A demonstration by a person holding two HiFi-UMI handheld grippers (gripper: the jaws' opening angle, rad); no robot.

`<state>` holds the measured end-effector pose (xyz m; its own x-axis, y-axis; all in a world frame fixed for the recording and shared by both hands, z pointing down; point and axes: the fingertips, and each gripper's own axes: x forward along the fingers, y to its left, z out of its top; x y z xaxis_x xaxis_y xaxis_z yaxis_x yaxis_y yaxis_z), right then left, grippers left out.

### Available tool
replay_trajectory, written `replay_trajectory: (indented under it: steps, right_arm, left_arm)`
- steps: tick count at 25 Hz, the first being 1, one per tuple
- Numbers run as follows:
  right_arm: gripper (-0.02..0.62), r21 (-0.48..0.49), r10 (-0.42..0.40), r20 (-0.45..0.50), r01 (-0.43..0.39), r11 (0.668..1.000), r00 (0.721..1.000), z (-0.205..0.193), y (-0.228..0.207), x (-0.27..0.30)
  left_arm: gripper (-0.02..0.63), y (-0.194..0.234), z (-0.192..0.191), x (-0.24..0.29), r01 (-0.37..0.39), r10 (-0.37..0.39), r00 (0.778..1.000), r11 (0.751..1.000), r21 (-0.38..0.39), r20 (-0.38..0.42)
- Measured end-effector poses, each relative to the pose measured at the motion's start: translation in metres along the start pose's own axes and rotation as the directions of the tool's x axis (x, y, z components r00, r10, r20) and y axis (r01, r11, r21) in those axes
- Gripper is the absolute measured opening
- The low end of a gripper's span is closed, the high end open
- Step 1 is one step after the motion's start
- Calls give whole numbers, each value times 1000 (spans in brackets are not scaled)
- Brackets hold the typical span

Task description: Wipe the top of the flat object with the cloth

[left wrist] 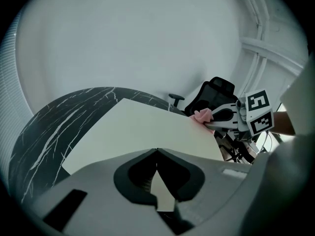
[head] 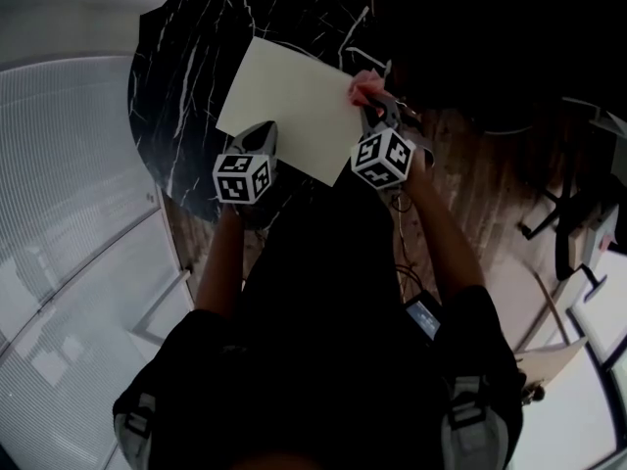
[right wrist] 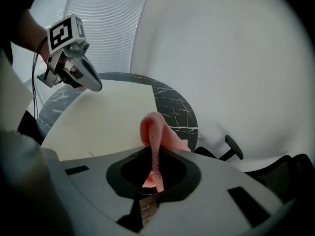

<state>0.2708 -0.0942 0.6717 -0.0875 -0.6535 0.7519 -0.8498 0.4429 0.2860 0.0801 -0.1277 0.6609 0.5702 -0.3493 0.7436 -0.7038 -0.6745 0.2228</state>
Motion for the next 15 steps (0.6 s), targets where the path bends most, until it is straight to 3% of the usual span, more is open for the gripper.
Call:
replay_trajectory:
  steps: [9,15]
  right_arm:
    - [17,28,-6,11,6,1000,1000,1,1,-3]
    - [18,-4,3,25,-3,1000,1000,4,10,-7]
  left_arm:
    - [0,-3,-8,4,11,-11,1000,1000,-28,-2]
    - [0,-2,-9,2,-16,16,1000,1000,-27,3]
